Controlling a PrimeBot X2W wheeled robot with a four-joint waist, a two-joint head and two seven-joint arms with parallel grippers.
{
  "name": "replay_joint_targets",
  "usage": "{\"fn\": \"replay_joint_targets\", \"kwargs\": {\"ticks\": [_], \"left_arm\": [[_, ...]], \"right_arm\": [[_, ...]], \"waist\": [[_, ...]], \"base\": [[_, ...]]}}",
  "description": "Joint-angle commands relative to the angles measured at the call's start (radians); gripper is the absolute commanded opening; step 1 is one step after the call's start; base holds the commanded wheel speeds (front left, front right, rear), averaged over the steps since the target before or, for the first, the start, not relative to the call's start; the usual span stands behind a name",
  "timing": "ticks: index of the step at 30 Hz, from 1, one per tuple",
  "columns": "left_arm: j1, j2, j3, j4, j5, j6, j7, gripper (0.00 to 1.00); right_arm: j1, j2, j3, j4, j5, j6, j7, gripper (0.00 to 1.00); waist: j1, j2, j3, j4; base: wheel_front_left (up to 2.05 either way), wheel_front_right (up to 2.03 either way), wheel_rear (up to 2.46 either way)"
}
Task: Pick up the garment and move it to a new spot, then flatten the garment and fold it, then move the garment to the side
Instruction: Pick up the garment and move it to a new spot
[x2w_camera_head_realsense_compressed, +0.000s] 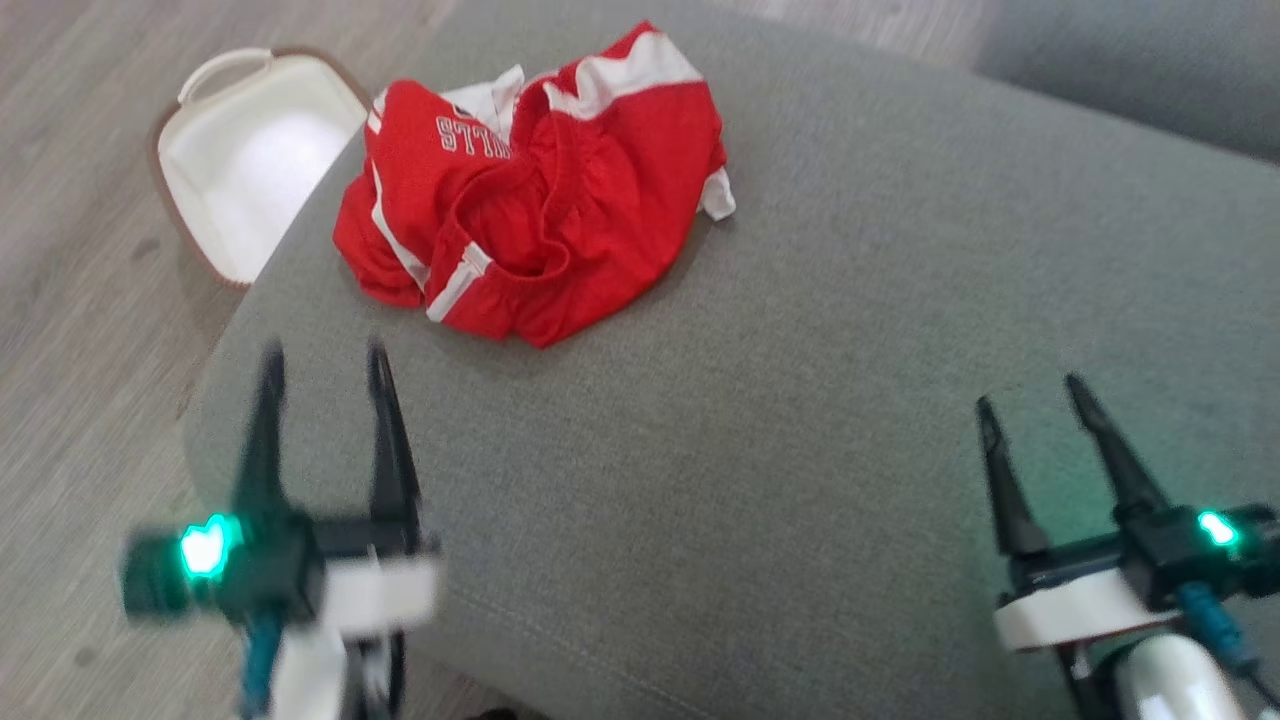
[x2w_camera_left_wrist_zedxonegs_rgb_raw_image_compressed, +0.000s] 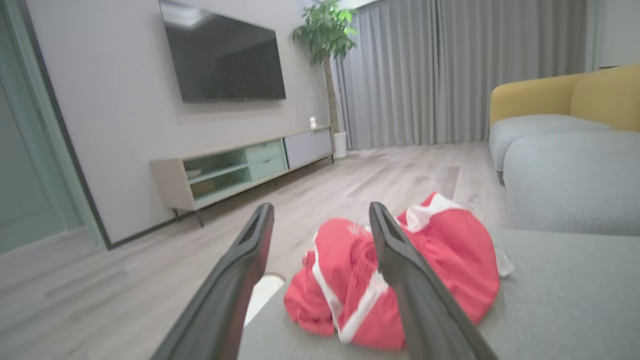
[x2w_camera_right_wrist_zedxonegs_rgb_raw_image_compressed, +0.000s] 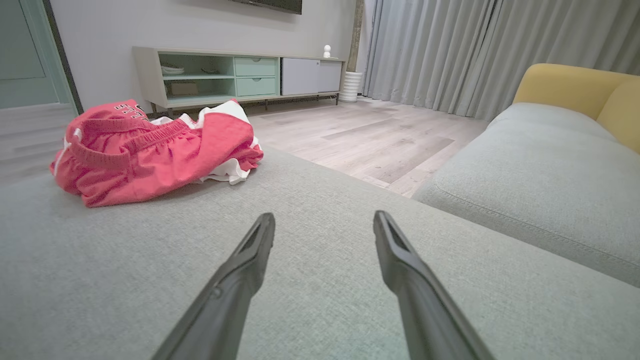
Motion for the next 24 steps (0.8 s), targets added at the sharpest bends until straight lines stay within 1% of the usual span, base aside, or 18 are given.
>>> {"fn": "replay_joint_targets", "kwargs": {"ticks": [1, 4, 7, 10, 12, 14, 16, 18, 20, 24], "left_arm": [[-0.145, 0.034, 0.052, -0.049, 0.013, -0.028, -0.010, 1.00], [-0.285, 0.065, 0.058, -0.028, 0.009, -0.083, -0.010, 1.00], [-0.446, 0.079, 0.055, 0.048, -0.015, -0.147, -0.010, 1.00], [-0.611, 0.085, 0.038, 0.197, -0.031, -0.205, 0.002, 1.00], [-0.724, 0.074, 0.029, 0.319, -0.056, -0.241, 0.059, 1.00], [-0.829, 0.059, 0.027, 0.450, -0.091, -0.269, 0.149, 1.00], [-0.918, 0.052, 0.031, 0.569, -0.114, -0.278, 0.215, 1.00], [-0.979, 0.063, 0.030, 0.678, -0.110, -0.275, 0.249, 1.00], [-1.013, 0.066, 0.039, 0.774, -0.124, -0.277, 0.280, 1.00], [-1.057, 0.056, 0.053, 0.935, -0.174, -0.304, 0.323, 1.00]], "right_arm": [[-0.044, -0.041, 0.007, -0.042, -0.011, 0.007, -0.011, 1.00], [-0.049, -0.073, -0.011, -0.056, -0.016, 0.007, -0.011, 1.00], [-0.050, -0.097, -0.033, -0.074, -0.013, 0.007, -0.011, 1.00], [-0.058, -0.126, -0.052, -0.093, -0.010, 0.007, -0.011, 1.00], [-0.061, -0.150, -0.062, -0.112, -0.014, 0.007, -0.011, 1.00], [-0.062, -0.179, -0.066, -0.131, -0.021, 0.007, -0.011, 1.00], [-0.061, -0.201, -0.068, -0.149, -0.021, 0.007, -0.011, 1.00], [-0.061, -0.202, -0.076, -0.161, -0.011, 0.007, -0.011, 1.00], [-0.063, -0.207, -0.079, -0.175, -0.006, 0.007, -0.011, 1.00], [-0.067, -0.221, -0.090, -0.199, -0.006, 0.007, -0.011, 1.00]], "waist": [[-0.0002, 0.0000, 0.056, 0.010], [-0.0002, 0.0000, 0.088, 0.012], [-0.0002, 0.0000, 0.119, 0.007], [-0.0002, 0.0000, 0.159, -0.006], [-0.0002, 0.0000, 0.189, -0.013], [-0.0002, 0.0000, 0.221, -0.021], [-0.0002, 0.0000, 0.244, -0.032], [-0.0002, 0.0000, 0.262, -0.049], [-0.0002, 0.0000, 0.283, -0.066], [-0.0002, 0.0000, 0.321, -0.089]], "base": [[0.00, 0.00, 0.00], [0.00, 0.00, 0.00], [0.00, 0.00, 0.00], [0.00, 0.00, 0.00], [0.00, 0.00, 0.00], [0.00, 0.00, 0.00], [0.00, 0.00, 0.00], [0.00, 0.00, 0.00], [0.00, 0.00, 0.00], [0.00, 0.00, 0.00]]}}
